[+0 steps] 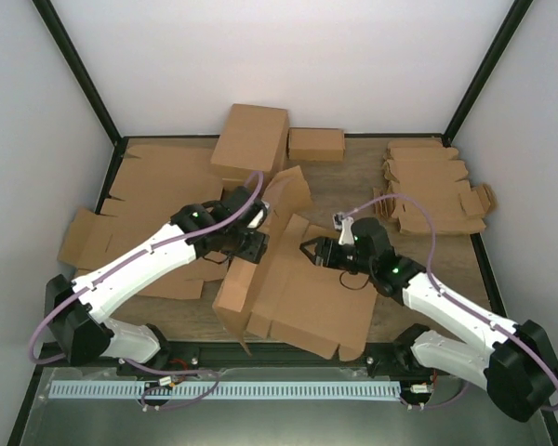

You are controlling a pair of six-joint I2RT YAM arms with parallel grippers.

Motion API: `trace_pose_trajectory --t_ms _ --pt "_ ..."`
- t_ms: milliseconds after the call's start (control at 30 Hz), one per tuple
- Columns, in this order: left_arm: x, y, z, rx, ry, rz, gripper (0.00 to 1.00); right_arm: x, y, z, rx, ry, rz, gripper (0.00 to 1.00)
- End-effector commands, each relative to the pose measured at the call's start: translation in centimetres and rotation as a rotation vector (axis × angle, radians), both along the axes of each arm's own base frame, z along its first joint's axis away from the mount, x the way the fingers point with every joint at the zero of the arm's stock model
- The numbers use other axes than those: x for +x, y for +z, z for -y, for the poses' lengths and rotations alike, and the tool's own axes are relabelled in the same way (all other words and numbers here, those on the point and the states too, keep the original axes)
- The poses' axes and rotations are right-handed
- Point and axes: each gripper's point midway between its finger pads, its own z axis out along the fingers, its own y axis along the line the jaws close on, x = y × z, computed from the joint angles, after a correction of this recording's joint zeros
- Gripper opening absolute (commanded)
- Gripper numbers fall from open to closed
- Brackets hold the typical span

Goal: Fold the paper box

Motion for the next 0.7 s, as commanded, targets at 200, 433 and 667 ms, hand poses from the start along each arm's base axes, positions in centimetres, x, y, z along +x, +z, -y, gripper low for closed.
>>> trace_pose_trajectory --t_ms 200,433,667 --pt "1.6 0.7 -5.3 0.193 -0.038 0.054 0.59 -1.9 -7.1 4.0 -0.191 -0.062 -0.089 0.64" --pt "-0.1 -1.1 -3.1 0.141 -0.139 -0.028 0.58 -1.5 -8.9 2.9 -0.198 -0.024 -0.128 0.63" --pt "-2.1 -1.2 -1.4 0.082 -0.23 -0.06 0.57 1.5 -7.4 0.7 -0.192 0.014 -0.095 0.55"
